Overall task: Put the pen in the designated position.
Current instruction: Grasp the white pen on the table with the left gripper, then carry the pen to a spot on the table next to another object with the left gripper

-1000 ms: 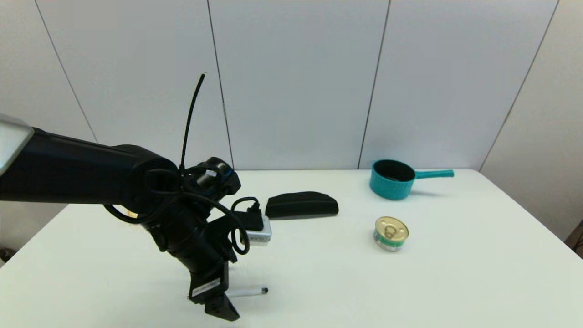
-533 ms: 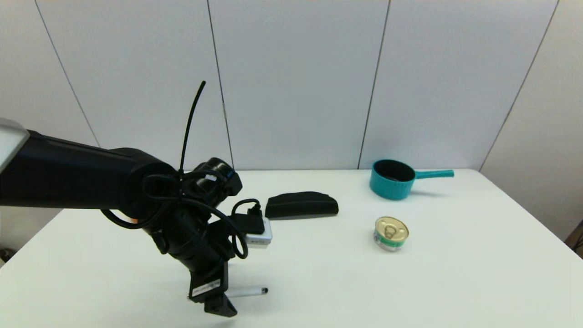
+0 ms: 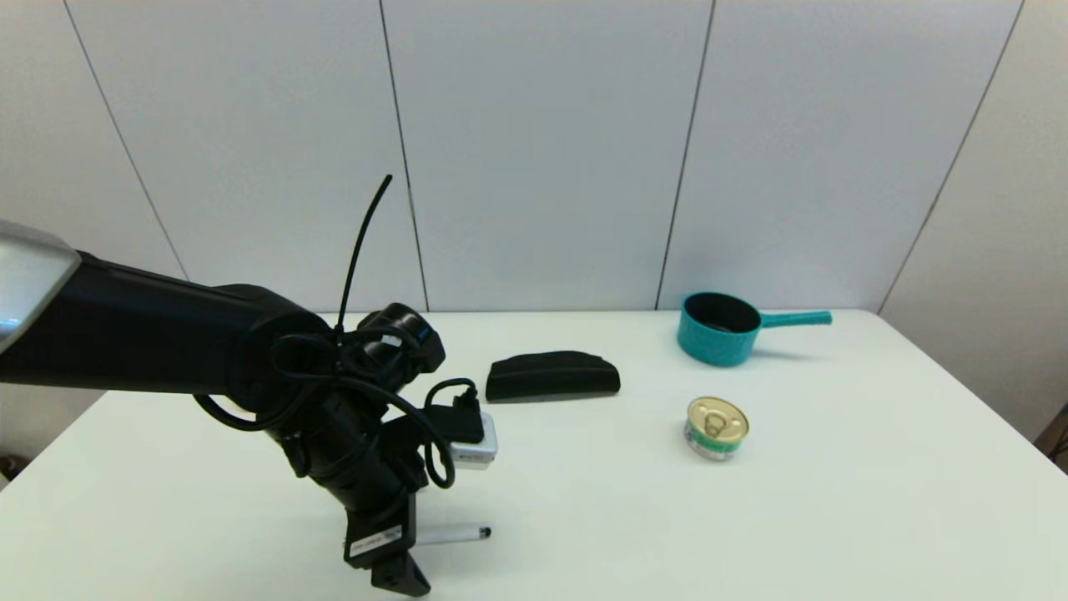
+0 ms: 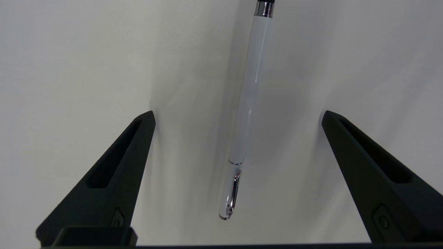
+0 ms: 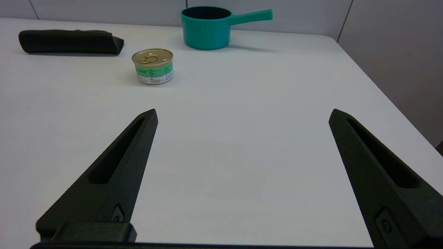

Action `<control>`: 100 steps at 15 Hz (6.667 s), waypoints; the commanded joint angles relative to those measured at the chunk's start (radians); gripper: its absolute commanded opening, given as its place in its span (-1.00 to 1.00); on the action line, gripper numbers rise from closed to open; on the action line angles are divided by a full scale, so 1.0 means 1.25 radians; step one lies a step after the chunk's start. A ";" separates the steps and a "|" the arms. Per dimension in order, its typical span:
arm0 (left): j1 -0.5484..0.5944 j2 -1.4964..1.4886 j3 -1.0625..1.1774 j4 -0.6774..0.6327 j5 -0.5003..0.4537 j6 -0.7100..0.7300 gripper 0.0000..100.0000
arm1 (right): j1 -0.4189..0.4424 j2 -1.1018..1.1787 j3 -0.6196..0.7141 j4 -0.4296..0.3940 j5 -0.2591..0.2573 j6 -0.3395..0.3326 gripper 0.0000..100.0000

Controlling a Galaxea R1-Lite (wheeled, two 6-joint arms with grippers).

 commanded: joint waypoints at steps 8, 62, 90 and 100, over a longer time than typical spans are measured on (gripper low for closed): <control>0.000 0.019 -0.006 0.005 -0.001 0.004 1.00 | 0.000 0.001 0.000 0.000 0.001 0.000 1.00; -0.263 0.334 -0.649 -0.038 0.120 -1.281 -1.00 | 0.000 0.001 0.000 0.000 0.001 0.000 1.00; -0.225 0.420 -0.650 -0.187 0.098 -1.377 -1.00 | 0.000 0.001 0.000 0.000 0.001 0.000 1.00; -0.221 0.442 -0.650 -0.201 0.075 -1.371 -1.00 | 0.000 0.001 0.000 0.000 0.001 0.000 1.00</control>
